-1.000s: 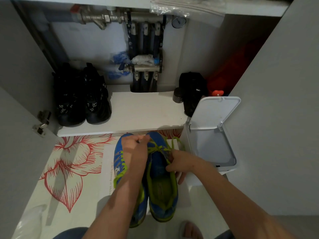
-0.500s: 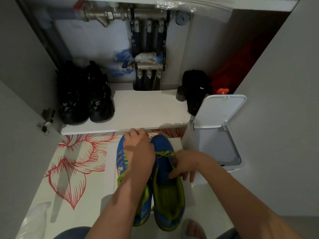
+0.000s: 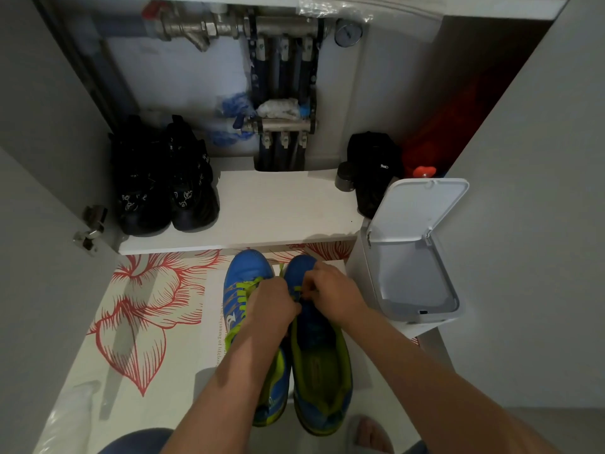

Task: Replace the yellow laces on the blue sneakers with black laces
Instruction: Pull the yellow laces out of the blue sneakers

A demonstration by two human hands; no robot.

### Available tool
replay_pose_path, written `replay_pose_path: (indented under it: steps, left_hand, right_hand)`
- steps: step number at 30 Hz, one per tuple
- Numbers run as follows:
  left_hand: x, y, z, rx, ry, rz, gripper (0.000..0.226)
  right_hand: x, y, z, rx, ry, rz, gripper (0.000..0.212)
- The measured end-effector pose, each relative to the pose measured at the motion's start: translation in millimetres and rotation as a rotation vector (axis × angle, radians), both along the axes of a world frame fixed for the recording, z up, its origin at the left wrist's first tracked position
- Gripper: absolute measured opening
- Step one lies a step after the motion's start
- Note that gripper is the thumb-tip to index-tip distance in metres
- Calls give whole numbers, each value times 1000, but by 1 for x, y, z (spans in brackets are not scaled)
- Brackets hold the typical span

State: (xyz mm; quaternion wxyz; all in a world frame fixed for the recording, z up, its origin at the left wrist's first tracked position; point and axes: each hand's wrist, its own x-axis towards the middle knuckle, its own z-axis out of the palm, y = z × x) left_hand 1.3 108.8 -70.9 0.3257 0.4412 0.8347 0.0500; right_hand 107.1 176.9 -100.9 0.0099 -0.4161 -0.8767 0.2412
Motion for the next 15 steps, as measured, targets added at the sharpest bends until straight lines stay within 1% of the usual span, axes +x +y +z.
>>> replay_pose_path:
  steps: [1, 4, 5, 6, 7, 8, 9, 10, 12, 13, 15]
  left_hand:
    - [0, 0, 2, -2, -2, -9, 19]
    - [-2, -1, 1, -13, -75, 23, 15]
    - [-3, -1, 0, -11, -91, 28, 16]
    - [-3, -1, 1, -12, -92, 19, 14]
    - [-3, 0, 1, -11, -89, 6, 13]
    - [-3, 0, 1, -10, -89, -5, 13]
    - [-3, 0, 1, -10, -81, -13, 13]
    - [-2, 0, 2, -10, -63, -27, 12]
    - [-2, 1, 4, -7, -13, -38, 22]
    - [-1, 1, 4, -8, -2, -39, 27]
    - [-2, 1, 2, -15, 1, -46, 29]
  right_hand:
    - [1, 4, 0, -64, 74, -109, 3]
    - [11, 20, -2, -372, 392, -580, 20]
    - [16, 23, -3, -413, 421, -646, 21]
    - [19, 24, -2, -411, 396, -632, 18]
    - [20, 23, 0, -370, 347, -554, 15]
    - [18, 21, 2, -278, 291, -425, 18]
    - [15, 18, 4, -174, 232, -274, 28]
    - [11, 14, 7, -79, 166, -132, 32]
    - [3, 5, 12, 76, 36, 72, 28]
    - [1, 2, 11, 131, -27, 129, 26]
    - [0, -2, 6, 176, -109, 160, 23]
